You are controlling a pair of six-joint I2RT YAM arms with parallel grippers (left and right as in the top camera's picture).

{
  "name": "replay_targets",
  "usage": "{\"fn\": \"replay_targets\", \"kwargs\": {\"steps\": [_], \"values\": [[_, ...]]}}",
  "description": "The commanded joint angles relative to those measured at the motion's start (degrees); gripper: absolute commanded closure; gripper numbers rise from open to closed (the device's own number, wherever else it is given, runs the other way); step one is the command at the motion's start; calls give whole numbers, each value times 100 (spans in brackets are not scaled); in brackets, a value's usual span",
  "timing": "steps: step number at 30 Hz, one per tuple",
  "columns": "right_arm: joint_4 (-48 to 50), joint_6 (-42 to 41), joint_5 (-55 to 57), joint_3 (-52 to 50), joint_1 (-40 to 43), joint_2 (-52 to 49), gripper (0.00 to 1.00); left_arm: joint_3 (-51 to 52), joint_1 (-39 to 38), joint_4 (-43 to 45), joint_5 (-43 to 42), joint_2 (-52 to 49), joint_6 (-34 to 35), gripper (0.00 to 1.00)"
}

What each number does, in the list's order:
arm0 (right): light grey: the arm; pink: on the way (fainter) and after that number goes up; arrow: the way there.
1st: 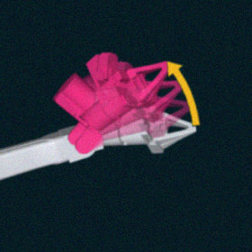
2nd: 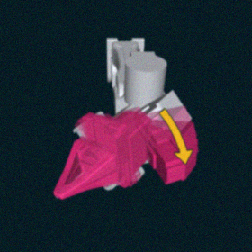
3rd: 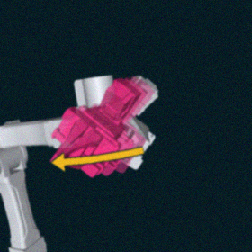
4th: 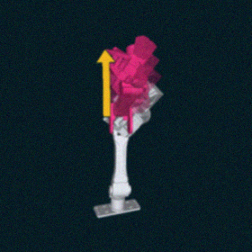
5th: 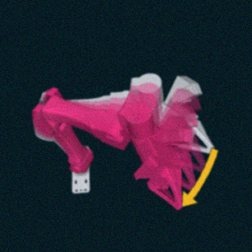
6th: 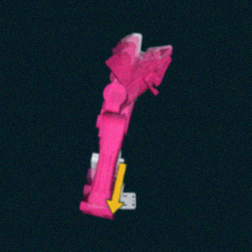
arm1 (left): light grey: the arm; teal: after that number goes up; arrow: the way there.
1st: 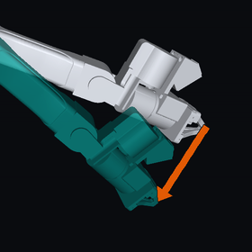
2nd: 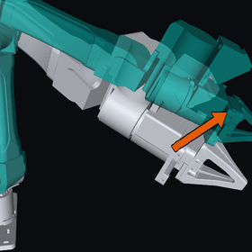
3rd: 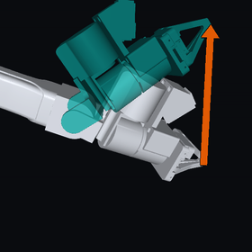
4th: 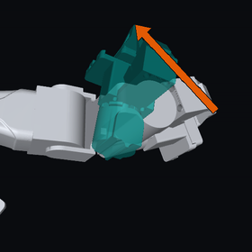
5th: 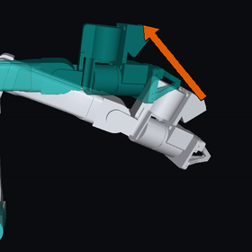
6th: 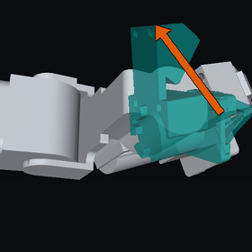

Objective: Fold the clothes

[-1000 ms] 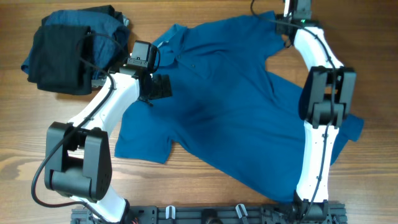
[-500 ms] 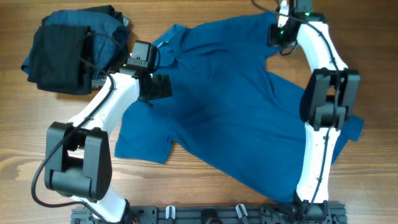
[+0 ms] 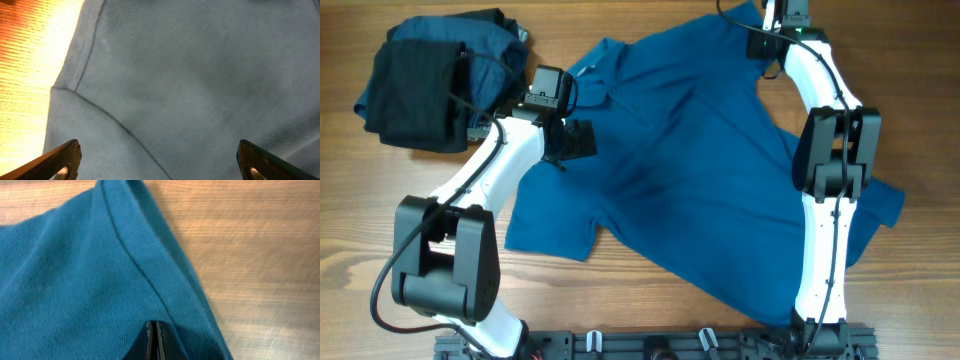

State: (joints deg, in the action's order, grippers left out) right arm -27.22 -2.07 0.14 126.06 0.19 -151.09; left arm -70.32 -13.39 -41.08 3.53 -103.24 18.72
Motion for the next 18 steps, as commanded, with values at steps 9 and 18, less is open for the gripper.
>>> {"fn": "replay_targets", "kwargs": {"steps": [9,18], "values": [[1167,584,-382,269,411,-767,94,24,4,-2,-26,15,-31,0],[-1108,15,-549,881,426,1414,50,24,4,-9,46,15,-72,0]]}}
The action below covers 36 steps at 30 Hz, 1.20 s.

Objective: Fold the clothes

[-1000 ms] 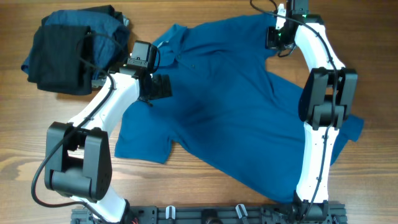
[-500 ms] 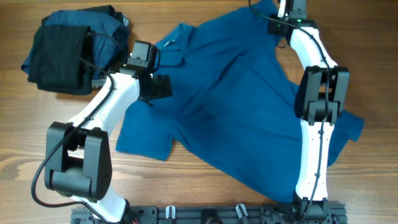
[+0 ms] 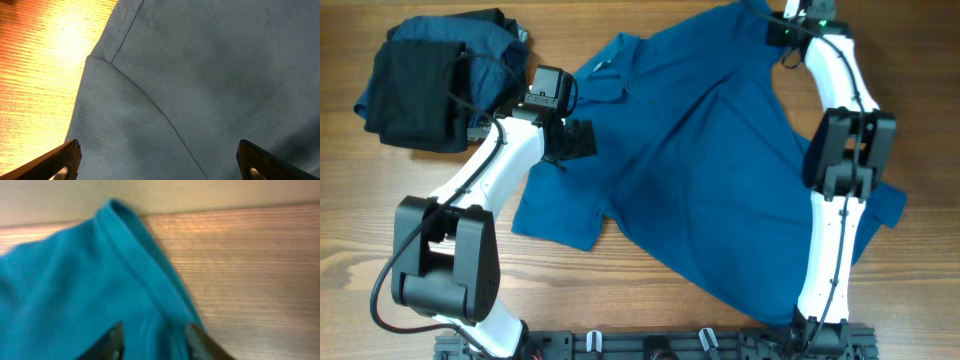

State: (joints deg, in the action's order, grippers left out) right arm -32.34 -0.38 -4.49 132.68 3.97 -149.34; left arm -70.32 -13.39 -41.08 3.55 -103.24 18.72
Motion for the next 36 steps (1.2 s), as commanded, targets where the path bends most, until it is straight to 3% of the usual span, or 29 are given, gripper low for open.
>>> {"fn": "replay_targets", "kwargs": {"steps": [1,3,6,10,12,17,18,19,20,22,24,29,31,36], "values": [[-1010,-216,-81,216,74,1513,39,24,4,-76,267,15,-262,0],[-1639,-282,-42,216,138,1932,33,24,4,-278,540,17,-505,0],[-2435,-267,142,216,367,2457,1,24,4,-328,531,15,-503,0],[-2918,-264,212,216,562,2603,0,24,4,-330,531,15,-503,0],[-2894,-267,210,162,577,2601,0,24,2,249,396,15,-481,0],[-2881,-264,210,162,577,2601,0,22,0,1856,-852,17,-608,0],[-2879,-264,210,162,577,2601,0,22,0,2234,-1331,17,-885,14],[-2879,-267,210,162,577,2601,0,22,0,2592,-1740,15,-1069,49],[-2879,-262,210,162,577,2601,0,22,-2,2883,-1897,11,-1058,68],[-2879,-264,210,162,577,2601,0,22,-35,3508,-1915,-20,-1062,89],[-2879,-267,210,162,577,2601,0,24,-72,3906,-1674,-118,-1064,96],[-2879,-264,210,162,575,2601,0,24,-76,4870,-1596,-804,-1062,96],[-2879,-264,210,162,577,2601,0,22,-61,5475,-1563,-1504,-1064,96],[-2876,-264,210,162,575,2601,0,22,24,5589,-1038,-2092,-1130,96]]}}
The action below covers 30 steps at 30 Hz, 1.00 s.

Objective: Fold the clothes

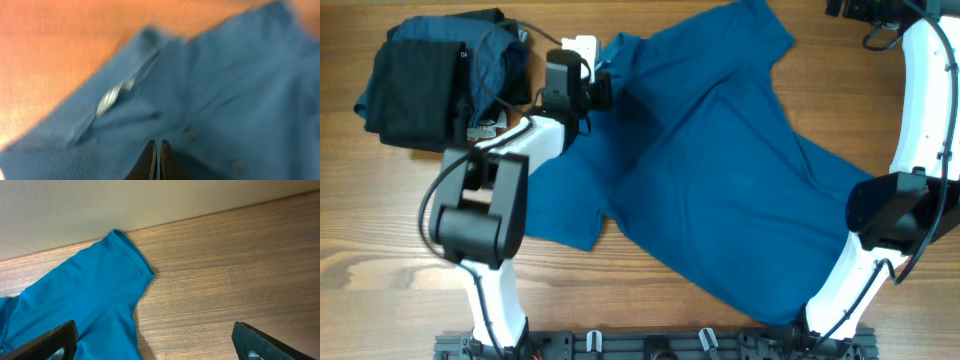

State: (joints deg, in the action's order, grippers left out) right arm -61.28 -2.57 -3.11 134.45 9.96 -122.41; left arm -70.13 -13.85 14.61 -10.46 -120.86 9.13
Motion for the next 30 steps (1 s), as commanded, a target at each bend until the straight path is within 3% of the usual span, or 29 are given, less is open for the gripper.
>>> {"fn": "replay_targets", "kwargs": {"steps": [1,9,13,20,26,30], "values": [[15,-46,72,-15,-24,-92,0,2,94,9,361,-404,-219,96],[17,-46,72,-15,-24,-92,0,4,361,-872,1259,-586,-251,96],[17,-46,72,-15,-22,-92,0,4,448,-1888,1541,-586,341,96],[17,-46,72,-15,-22,-92,0,2,444,-2739,2302,-409,1248,96],[17,-46,72,-15,-22,-92,0,2,433,-3110,2293,363,1276,95],[17,-46,72,-15,-22,-92,0,-140,404,-3073,1703,1576,1279,85]]}}
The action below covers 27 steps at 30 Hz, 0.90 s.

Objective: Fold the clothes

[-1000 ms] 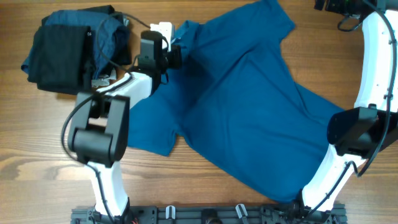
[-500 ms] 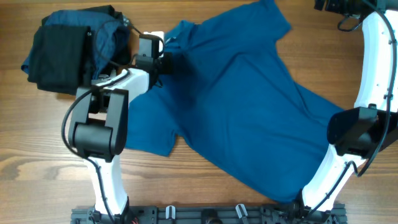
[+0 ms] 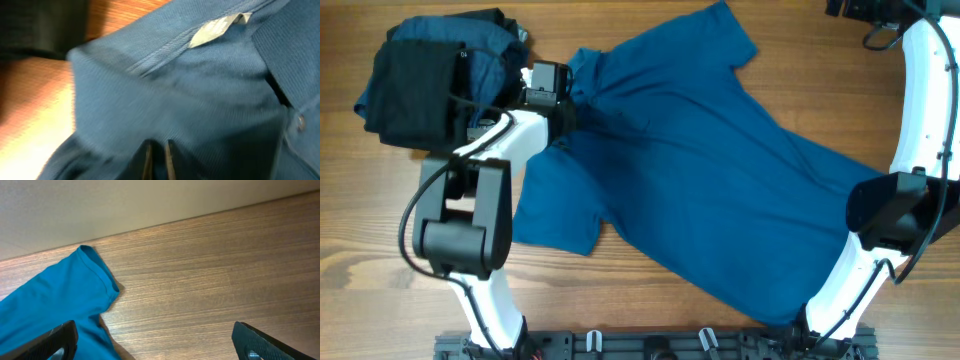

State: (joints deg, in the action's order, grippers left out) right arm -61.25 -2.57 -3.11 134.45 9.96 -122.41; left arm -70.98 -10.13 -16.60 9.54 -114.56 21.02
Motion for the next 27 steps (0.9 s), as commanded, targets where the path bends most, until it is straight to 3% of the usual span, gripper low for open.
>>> {"fn": "replay_targets", "kwargs": {"steps": [1,3,5,7,9,10,11,13,14,19,27], "values": [[15,-46,72,-15,-22,-92,0,-72,11,48,-522,1274,90,81],[24,-299,-177,-15,-24,-92,0,-72,-11,4,-962,1880,90,64],[-273,-428,-549,-15,-35,-90,0,-72,-13,-109,-1176,2240,87,55],[-763,188,-942,-15,-33,-90,0,-72,-13,-278,-1189,2435,87,39],[-1316,184,-776,-42,-13,-94,2,-72,-13,-411,-1189,2468,90,31],[-1513,-146,-551,-136,15,-96,13,-70,-13,-459,-1189,2463,87,22],[-1731,-616,-170,-214,70,-96,27,-70,-13,-509,-1189,2444,90,1],[-2249,-1467,503,-380,219,-96,58,-66,-13,-516,-1189,2420,87,0],[-2509,-1808,710,-483,319,-96,62,-66,-13,-516,-1189,2413,90,0],[-2800,-2599,892,-1373,944,-96,59,-66,-13,-516,-1189,2413,87,0],[-2424,-2385,114,-2612,2050,-85,61,-66,-13,-516,-1189,2413,87,0]]}}
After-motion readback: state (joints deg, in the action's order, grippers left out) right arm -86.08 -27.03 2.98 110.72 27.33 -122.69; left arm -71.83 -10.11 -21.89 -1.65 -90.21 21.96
